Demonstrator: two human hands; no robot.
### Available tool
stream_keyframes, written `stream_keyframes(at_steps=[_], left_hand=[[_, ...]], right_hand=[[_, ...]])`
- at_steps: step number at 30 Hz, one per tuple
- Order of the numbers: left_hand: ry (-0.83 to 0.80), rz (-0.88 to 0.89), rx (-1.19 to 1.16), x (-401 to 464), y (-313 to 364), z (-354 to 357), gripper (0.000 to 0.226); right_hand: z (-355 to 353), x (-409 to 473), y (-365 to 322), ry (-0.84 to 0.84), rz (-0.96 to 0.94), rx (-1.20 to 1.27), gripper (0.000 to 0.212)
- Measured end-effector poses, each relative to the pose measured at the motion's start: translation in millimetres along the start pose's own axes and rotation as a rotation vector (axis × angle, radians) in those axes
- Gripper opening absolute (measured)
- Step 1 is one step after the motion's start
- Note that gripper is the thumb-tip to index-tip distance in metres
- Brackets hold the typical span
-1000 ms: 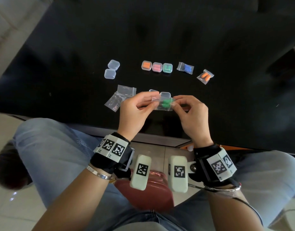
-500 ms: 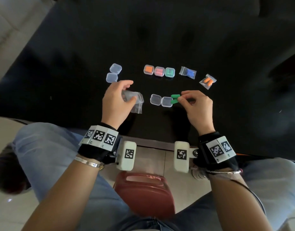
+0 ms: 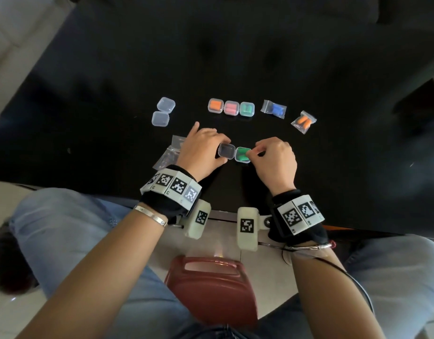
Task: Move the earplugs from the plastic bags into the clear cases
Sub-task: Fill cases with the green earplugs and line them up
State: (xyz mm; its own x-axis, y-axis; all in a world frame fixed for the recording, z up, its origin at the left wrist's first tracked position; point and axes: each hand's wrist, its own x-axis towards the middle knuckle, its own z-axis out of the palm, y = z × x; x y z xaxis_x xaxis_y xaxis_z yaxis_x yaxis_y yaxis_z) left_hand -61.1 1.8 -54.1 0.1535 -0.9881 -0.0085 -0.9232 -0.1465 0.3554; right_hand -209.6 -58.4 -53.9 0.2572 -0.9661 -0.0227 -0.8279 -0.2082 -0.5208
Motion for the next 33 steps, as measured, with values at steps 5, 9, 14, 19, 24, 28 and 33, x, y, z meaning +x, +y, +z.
stream_keyframes(at_steps=[5,9,14,19,24,28,33], left_hand=[[0.082,0.022,-0.007,-5,2,-7,0.039],[0.074,0.024,0.000,-6,3,-6,0.038],[0.031,0.028,0.017,-6,9,-8,0.042],[0.014,0.024,0.036,-10,11,-7,0.044],[0.085,0.026,-0.137,-12,15,-1,0.051],[0.095,0.012,-0.164,-9,22,5,0.042],[0.023,-0.005,-0.110,-3,26,6,0.044]], right_hand=[[1,0,-1,-0.016,-0.021,-0.017,0.012],[0,-3,-1,-0.102,-0.135,0.074,0.013],[0,-10,3,-0.128,-0.206,0.106,0.014],[6,-10,0,-0.108,-0.226,0.143,0.010],[5,-12,6,-0.133,-0.232,0.255,0.017],[-1,-13,13,-0.138,-0.161,0.449,0.025],[-6,-9,20,-0.124,0.022,0.521,0.019]])
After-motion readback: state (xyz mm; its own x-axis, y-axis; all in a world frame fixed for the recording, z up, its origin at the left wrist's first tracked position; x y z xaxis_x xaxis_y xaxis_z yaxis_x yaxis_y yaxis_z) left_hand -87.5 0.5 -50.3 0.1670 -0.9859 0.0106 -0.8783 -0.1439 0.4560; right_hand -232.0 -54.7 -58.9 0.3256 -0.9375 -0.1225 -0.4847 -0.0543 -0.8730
